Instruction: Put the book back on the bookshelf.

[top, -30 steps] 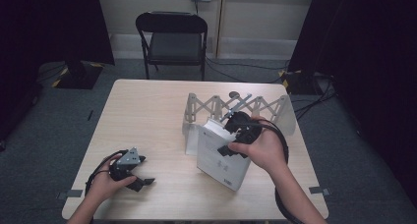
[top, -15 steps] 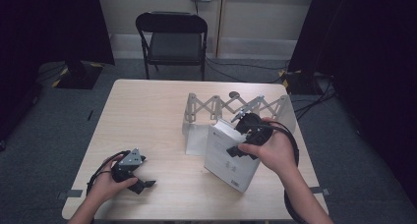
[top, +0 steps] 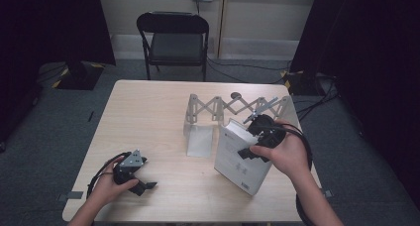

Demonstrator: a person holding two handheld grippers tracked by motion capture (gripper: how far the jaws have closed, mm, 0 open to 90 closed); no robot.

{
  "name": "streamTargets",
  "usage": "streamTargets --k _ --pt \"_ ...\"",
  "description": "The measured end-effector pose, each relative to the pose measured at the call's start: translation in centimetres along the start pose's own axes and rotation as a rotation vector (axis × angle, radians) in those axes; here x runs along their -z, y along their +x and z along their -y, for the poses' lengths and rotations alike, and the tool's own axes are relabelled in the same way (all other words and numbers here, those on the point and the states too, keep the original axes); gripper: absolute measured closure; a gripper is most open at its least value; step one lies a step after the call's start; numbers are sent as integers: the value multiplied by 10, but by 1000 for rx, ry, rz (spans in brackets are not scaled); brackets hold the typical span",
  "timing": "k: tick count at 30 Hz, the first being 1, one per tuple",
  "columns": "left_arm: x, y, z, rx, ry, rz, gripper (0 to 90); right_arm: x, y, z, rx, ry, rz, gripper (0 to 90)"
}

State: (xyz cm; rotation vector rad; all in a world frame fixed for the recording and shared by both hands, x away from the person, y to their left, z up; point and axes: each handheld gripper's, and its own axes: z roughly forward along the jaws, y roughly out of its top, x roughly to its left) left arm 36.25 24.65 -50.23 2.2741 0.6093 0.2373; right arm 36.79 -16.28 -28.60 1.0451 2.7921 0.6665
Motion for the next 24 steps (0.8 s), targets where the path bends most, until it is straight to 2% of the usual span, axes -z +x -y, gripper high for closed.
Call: streamTargets --k 24 --pt "0 0 0 2 -1 1 0 10 -14 21 -63 4 26 537"
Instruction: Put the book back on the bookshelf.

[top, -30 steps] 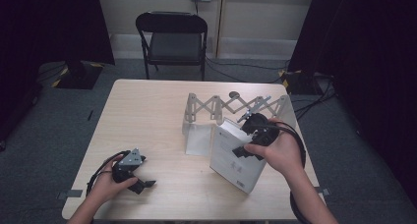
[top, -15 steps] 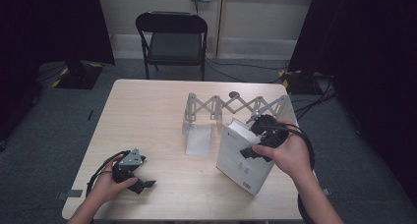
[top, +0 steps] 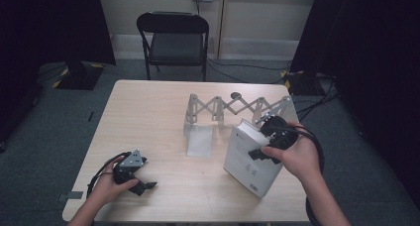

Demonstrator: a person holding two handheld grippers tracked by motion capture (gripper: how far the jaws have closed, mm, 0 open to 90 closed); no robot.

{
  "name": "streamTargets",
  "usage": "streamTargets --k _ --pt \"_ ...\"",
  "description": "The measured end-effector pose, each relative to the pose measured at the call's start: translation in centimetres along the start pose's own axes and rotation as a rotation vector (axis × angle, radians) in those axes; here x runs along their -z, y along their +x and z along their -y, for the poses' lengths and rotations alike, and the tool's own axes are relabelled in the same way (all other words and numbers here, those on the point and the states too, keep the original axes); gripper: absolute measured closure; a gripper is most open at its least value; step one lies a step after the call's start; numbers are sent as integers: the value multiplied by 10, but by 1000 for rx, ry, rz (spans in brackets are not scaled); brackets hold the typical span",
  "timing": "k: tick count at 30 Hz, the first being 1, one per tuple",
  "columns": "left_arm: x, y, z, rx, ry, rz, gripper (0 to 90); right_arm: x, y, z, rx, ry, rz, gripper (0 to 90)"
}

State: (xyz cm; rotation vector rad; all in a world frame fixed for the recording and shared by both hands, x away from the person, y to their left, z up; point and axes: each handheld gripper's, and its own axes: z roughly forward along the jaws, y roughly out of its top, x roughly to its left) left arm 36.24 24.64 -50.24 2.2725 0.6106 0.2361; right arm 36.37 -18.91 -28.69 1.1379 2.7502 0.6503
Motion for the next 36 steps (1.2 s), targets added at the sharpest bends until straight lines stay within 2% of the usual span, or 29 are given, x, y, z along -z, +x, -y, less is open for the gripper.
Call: streamTargets --k 13,22,36 --pt "0 0 0 -1 0 -4 0 7 -15 18 -48 3 12 537" --pt "0 0 0 -2 -3 -2 0 13 -21 27 -67 9 36 537" --pt "0 1 0 -8 0 2 0 17 -28 38 -102 8 45 537"
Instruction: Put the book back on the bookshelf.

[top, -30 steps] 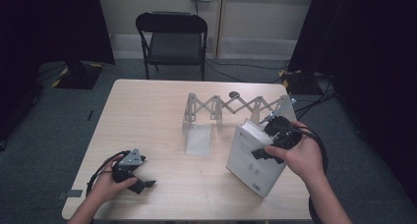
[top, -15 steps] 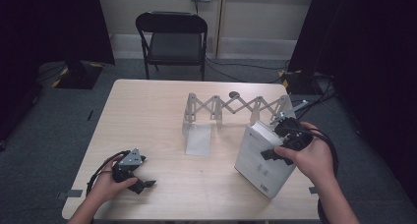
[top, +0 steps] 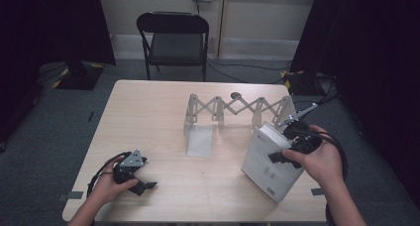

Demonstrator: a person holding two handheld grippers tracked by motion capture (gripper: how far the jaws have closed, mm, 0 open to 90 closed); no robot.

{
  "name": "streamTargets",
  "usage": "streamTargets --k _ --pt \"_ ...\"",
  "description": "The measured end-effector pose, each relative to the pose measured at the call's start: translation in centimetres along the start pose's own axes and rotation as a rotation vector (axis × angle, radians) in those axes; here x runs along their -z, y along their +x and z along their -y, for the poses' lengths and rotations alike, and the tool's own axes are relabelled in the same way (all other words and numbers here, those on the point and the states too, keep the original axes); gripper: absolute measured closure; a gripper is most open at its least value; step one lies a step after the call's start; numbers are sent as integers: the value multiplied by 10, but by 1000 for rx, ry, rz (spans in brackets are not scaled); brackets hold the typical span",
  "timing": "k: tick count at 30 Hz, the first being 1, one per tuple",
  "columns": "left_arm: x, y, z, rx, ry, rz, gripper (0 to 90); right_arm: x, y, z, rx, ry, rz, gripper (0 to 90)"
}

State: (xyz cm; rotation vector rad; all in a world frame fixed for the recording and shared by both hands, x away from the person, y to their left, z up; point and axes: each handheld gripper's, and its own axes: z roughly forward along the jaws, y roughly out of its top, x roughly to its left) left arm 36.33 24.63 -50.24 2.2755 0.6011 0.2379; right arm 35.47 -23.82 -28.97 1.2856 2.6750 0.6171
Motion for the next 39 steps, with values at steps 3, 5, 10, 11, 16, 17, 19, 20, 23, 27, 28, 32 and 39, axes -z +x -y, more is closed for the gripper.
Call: streamTargets --k 3,5,10,11,16,17,19,20,23,27,28,32,39 --pt "0 0 0 0 0 0 0 2 -2 3 -9 -7 7 537" --pt "0 0 0 0 -1 0 0 4 -3 6 -8 -6 14 537" --pt "0 0 0 0 0 0 0 7 -7 10 -24 -17 15 537" --pt "0 0 0 0 0 0 0 7 -7 10 -24 -17 15 537" --pt "0 0 0 -1 0 0 0 8 -9 13 -29 -8 20 537" --pt "0 0 0 -1 0 0 0 9 -10 15 -33 -5 24 537" --pt "0 0 0 -1 0 0 0 9 -11 16 -32 -6 21 537" --pt "0 0 0 -1 0 0 0 9 -11 16 -32 -6 21 537" --pt "0 0 0 -1 0 0 0 9 -12 18 -36 -2 17 537" --pt "0 0 0 0 0 0 0 9 -15 20 -49 -3 21 537" --pt "0 0 0 -1 0 0 0 9 -16 21 -53 -2 26 537" --pt "0 0 0 0 0 0 0 11 -19 23 -66 -9 29 537" --pt "0 0 0 0 0 0 0 12 -22 27 -77 -3 42 537"
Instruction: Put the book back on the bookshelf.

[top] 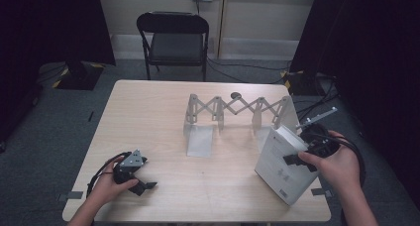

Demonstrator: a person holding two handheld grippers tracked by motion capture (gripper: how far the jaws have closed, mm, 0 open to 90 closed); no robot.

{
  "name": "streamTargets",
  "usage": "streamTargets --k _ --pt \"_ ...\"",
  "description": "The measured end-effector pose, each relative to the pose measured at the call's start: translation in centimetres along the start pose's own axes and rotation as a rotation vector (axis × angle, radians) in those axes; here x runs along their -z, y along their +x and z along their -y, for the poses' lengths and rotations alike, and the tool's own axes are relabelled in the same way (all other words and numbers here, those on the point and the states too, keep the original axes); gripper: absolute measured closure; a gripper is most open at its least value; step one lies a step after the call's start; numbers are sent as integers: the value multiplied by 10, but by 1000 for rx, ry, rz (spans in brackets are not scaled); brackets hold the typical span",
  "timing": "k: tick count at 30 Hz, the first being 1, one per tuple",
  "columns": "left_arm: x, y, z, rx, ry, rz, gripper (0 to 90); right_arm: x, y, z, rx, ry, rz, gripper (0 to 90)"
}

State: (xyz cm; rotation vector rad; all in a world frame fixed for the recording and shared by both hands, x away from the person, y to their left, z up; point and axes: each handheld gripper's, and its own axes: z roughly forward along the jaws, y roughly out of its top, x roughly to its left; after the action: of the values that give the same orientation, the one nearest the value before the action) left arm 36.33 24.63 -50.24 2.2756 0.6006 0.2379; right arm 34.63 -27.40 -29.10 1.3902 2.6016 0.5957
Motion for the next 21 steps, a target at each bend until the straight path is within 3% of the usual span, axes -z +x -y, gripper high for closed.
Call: streamTargets --k 21 --pt "0 0 0 0 0 0 0 4 -13 10 -47 8 25 537"
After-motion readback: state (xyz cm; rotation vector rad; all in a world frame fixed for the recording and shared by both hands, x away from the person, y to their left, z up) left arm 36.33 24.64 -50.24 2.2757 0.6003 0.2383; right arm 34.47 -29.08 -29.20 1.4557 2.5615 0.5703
